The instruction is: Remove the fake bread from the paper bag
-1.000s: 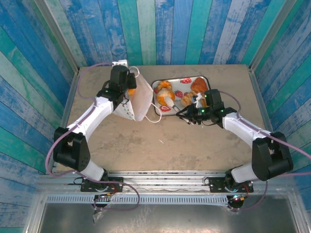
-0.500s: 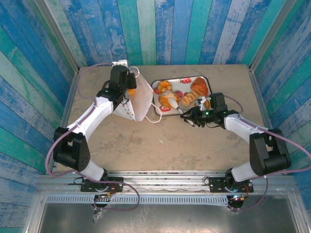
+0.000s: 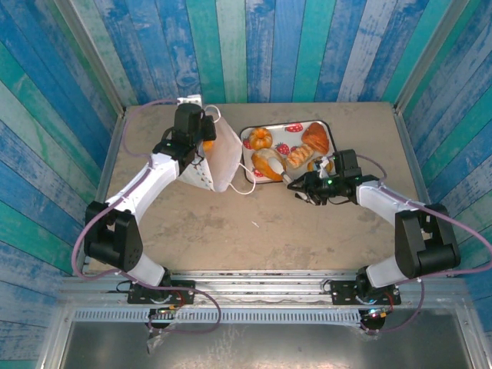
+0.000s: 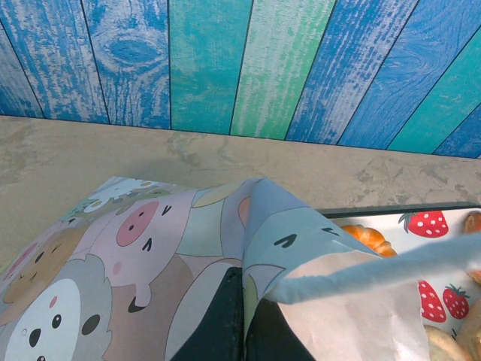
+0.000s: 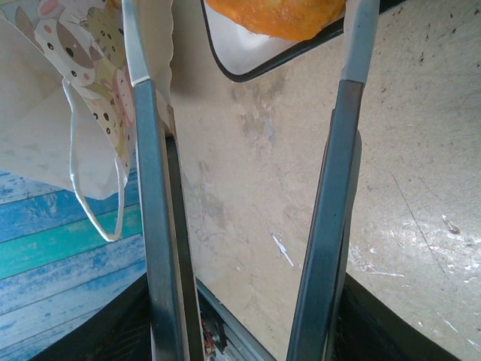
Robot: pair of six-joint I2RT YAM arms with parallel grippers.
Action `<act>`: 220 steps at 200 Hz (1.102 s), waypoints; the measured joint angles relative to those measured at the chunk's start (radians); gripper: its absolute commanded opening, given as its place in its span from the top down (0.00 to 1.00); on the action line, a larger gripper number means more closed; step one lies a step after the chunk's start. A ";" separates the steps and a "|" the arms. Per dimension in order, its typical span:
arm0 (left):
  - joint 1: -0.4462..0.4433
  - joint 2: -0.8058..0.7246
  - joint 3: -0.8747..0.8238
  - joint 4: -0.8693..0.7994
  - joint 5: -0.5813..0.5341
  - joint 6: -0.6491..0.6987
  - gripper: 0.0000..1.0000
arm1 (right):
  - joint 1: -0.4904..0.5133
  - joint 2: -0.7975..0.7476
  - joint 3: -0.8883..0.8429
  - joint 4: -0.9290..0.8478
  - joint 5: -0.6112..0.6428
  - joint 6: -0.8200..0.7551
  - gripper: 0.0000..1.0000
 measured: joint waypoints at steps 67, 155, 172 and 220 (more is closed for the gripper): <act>0.000 0.000 0.000 0.000 0.003 0.000 1.00 | -0.019 -0.073 0.000 -0.100 0.026 -0.036 0.46; 0.000 -0.001 -0.002 0.002 0.008 0.020 1.00 | -0.037 -0.212 0.013 -0.251 0.076 -0.074 0.50; 0.000 -0.007 -0.013 0.007 0.019 0.032 1.00 | -0.037 -0.233 0.032 -0.272 0.076 -0.079 0.51; 0.000 -0.015 -0.026 0.013 0.029 0.071 1.00 | -0.013 -0.297 0.114 -0.330 0.089 -0.083 0.51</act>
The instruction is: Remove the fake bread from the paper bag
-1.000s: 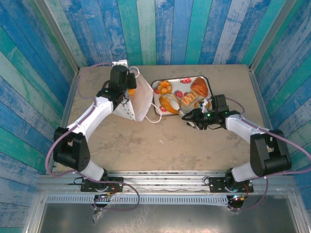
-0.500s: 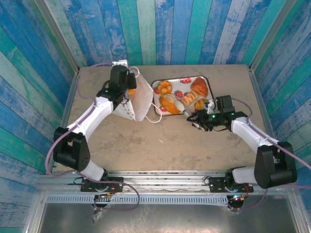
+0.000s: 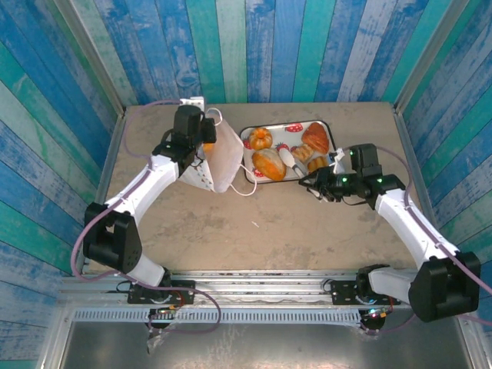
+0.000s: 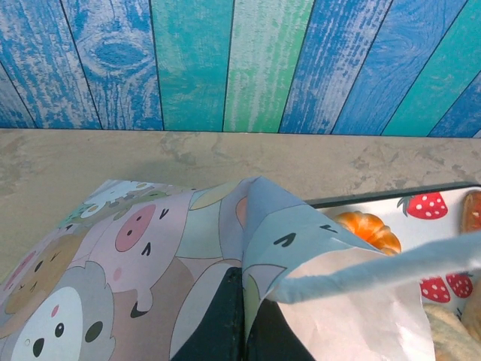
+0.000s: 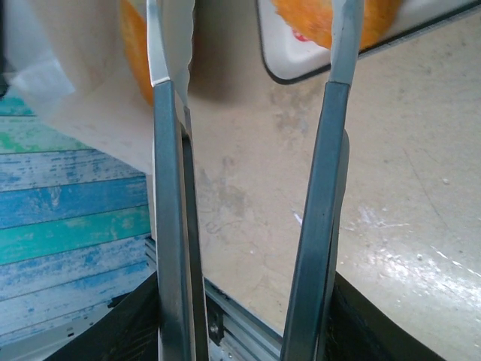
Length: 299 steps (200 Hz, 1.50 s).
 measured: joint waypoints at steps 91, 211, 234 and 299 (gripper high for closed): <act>0.000 -0.022 -0.023 0.006 0.034 0.078 1.00 | 0.349 0.100 0.339 -0.079 0.099 -0.054 0.54; 0.000 -0.075 -0.090 0.023 0.090 0.160 1.00 | 0.501 0.397 0.369 0.006 0.145 -0.001 0.58; 0.000 -0.092 -0.110 0.029 0.106 0.177 1.00 | 0.502 0.441 0.384 0.039 0.145 0.023 0.58; 0.000 -0.143 -0.165 0.065 0.143 0.215 1.00 | 0.541 0.497 0.441 0.073 0.217 0.073 0.58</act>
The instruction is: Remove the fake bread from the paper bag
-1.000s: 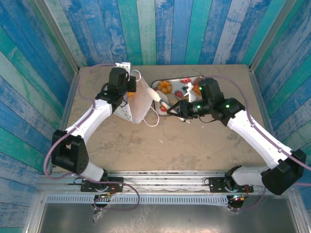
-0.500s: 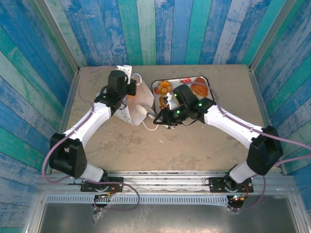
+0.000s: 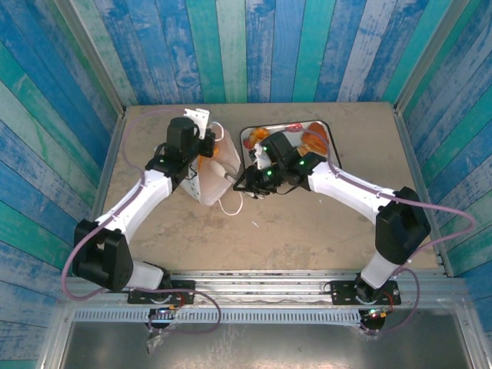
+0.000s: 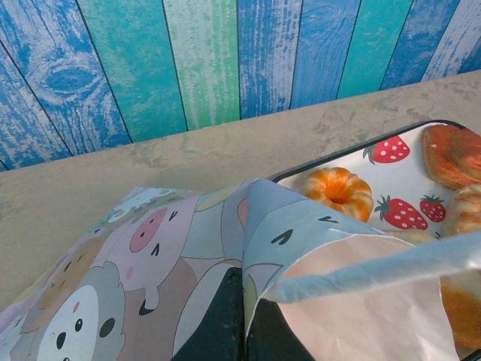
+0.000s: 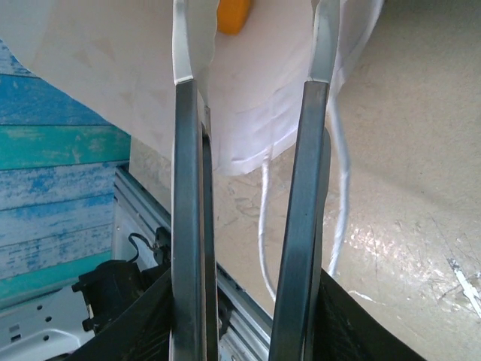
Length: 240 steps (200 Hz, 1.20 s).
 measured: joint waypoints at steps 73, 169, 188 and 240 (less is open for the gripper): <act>0.000 -0.007 -0.006 0.023 0.026 -0.004 1.00 | 0.076 0.047 0.061 0.021 0.099 0.036 0.57; 0.000 -0.007 -0.006 0.051 0.040 -0.053 1.00 | 0.077 0.154 0.099 0.102 0.098 0.076 0.53; 0.000 -0.007 -0.006 0.051 0.044 -0.056 1.00 | 0.077 0.184 0.124 0.107 0.097 0.079 0.52; 0.001 -0.007 -0.006 0.052 0.056 -0.056 1.00 | 0.076 0.250 0.161 0.142 0.070 0.092 0.51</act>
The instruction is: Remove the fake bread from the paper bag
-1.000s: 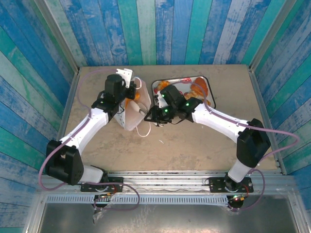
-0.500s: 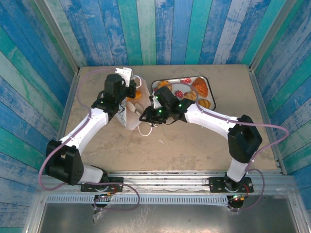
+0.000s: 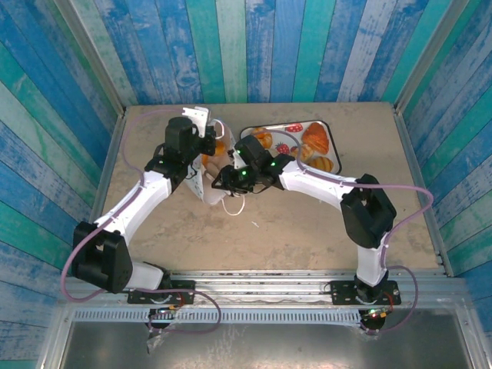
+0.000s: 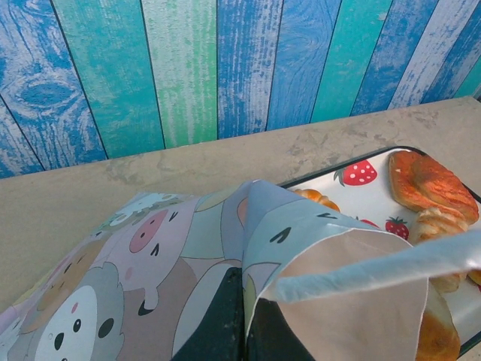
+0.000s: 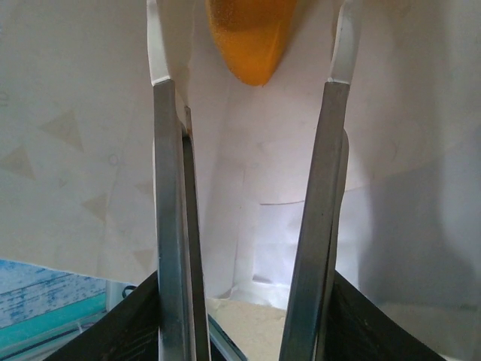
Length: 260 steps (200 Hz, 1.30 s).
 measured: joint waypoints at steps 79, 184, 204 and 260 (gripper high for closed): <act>0.000 0.000 0.000 -0.002 0.003 0.000 1.00 | -0.011 0.058 0.034 0.031 -0.019 0.016 0.54; 0.000 0.000 0.000 -0.001 -0.044 -0.035 1.00 | -0.014 0.048 0.026 0.040 -0.018 0.007 0.79; 0.000 0.000 0.000 0.001 -0.070 -0.054 1.00 | -0.014 0.018 -0.003 0.042 -0.017 0.003 0.80; 0.000 0.002 0.002 0.001 -0.124 -0.103 1.00 | -0.014 -0.096 -0.082 0.049 -0.017 -0.007 0.81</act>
